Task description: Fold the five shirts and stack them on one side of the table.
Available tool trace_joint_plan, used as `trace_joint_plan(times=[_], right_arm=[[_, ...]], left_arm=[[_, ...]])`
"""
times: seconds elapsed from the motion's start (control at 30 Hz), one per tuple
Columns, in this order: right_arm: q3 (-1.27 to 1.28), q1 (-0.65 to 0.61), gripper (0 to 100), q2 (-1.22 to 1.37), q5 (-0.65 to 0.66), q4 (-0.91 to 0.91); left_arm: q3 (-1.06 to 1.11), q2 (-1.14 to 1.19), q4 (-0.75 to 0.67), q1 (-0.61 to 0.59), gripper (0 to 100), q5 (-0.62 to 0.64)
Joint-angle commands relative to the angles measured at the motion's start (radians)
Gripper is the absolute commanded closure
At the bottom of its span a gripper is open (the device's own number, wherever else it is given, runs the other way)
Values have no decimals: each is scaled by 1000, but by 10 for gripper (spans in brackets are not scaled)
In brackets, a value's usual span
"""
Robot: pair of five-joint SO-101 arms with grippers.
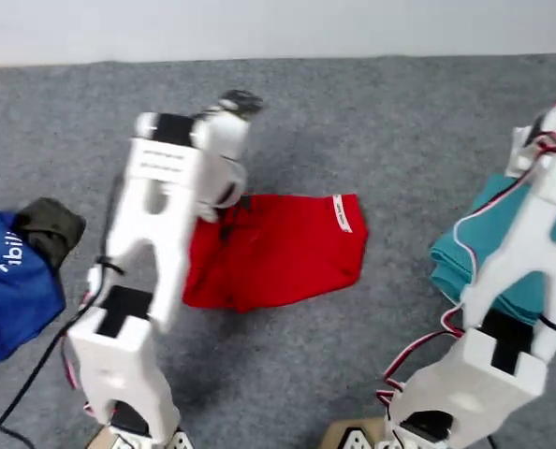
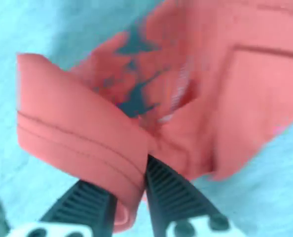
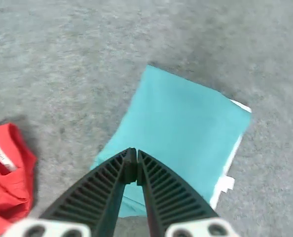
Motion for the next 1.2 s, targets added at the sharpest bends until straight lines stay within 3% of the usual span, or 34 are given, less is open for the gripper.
trace_joint_plan(times=[0.0,0.3,0.53,0.63,0.83,1.0,1.17], right_arm=[[-46,65,988,-65,9,41],[-46,157,988,-67,66,41],[-46,180,988,-67,66,41],[-46,174,988,-65,66,41],[-3,133,984,-67,66,41],[46,73,985,-67,64,41],[86,-70,987,-59,57,41]], left_arm=[[-99,-2,21,138,996,57],[-449,279,25,325,996,138],[-549,410,25,400,995,176],[-568,422,25,404,986,175],[-565,338,26,397,806,224],[-509,233,28,348,803,206],[-354,58,28,212,818,199]])
